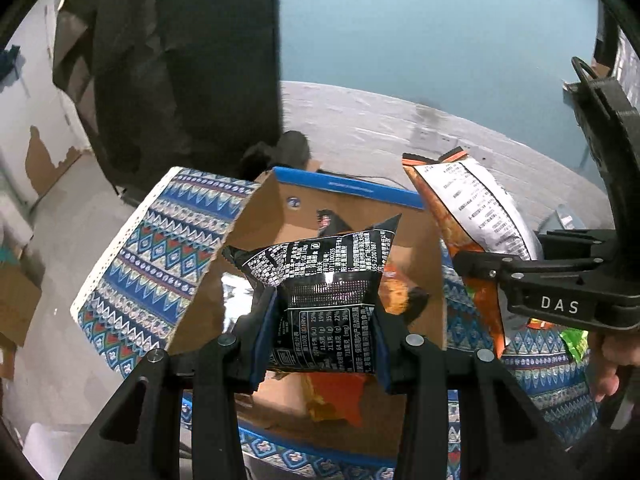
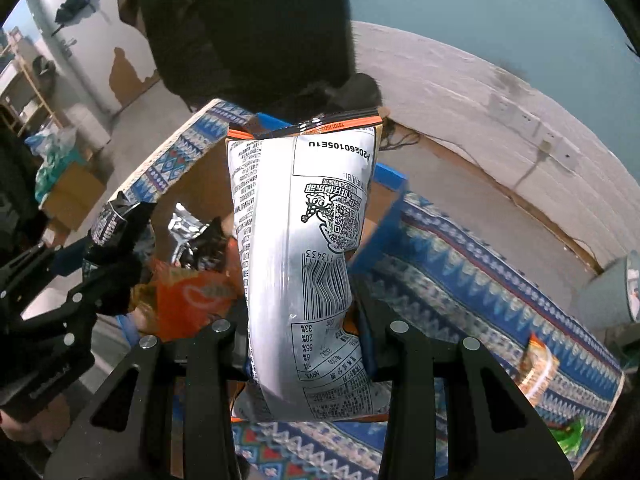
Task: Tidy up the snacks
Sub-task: 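Open both grippers to drop the black and white bags into the box, then move both grippers back over the green and striped bags on the cloth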
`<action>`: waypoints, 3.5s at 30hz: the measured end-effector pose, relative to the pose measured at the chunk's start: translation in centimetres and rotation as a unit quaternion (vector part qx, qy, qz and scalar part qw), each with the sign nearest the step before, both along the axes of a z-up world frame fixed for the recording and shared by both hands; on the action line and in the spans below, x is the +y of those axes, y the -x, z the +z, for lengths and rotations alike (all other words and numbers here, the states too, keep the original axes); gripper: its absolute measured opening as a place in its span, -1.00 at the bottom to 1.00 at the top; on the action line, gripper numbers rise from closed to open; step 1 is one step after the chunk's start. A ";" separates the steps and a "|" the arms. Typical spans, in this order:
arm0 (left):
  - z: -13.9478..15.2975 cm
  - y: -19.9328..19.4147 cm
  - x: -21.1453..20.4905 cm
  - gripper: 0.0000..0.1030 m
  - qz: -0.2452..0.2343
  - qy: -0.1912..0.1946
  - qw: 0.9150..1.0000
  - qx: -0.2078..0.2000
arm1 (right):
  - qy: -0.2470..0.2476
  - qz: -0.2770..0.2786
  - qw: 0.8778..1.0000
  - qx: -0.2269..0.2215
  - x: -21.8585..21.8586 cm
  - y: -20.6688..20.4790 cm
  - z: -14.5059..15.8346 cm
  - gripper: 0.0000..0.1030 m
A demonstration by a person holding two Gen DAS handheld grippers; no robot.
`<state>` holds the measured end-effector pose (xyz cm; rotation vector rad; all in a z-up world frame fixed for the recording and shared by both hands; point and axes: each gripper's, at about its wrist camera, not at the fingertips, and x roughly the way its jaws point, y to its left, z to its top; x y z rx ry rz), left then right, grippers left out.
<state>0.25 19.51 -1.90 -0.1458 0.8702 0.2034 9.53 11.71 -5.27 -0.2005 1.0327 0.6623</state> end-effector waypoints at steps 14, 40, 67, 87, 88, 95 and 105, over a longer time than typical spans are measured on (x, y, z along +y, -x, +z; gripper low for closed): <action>-1.5 -0.3 3.6 -0.15 0.045 -0.002 0.999 0.025 | -0.009 0.022 0.999 0.022 5.6 -0.8 -0.9 -0.02; 0.6 -0.9 -0.8 0.42 0.013 0.024 1.000 -0.007 | -0.007 -0.074 0.997 0.001 -4.9 0.1 1.0 0.40; -0.8 -3.3 -17.1 0.50 -0.147 -0.001 0.988 0.038 | 0.010 -0.210 0.977 0.032 -23.4 3.7 -2.1 0.41; -5.6 -5.1 -28.2 0.57 -0.236 -0.072 0.965 0.084 | 0.070 -0.315 0.945 0.061 -35.0 4.9 -6.8 0.42; -5.8 -5.3 -28.4 0.57 -0.236 -0.074 0.965 0.085 | 0.072 -0.322 0.942 0.064 -35.6 4.9 -7.2 0.42; -7.2 -7.4 -29.4 0.57 -0.227 -0.083 0.965 0.099 | 0.080 -0.363 0.924 0.085 -38.5 4.4 -9.3 0.42; -9.4 -10.0 -30.0 0.57 -0.213 -0.079 0.967 0.117 | 0.035 -0.428 0.894 0.126 -41.4 2.3 -12.5 0.42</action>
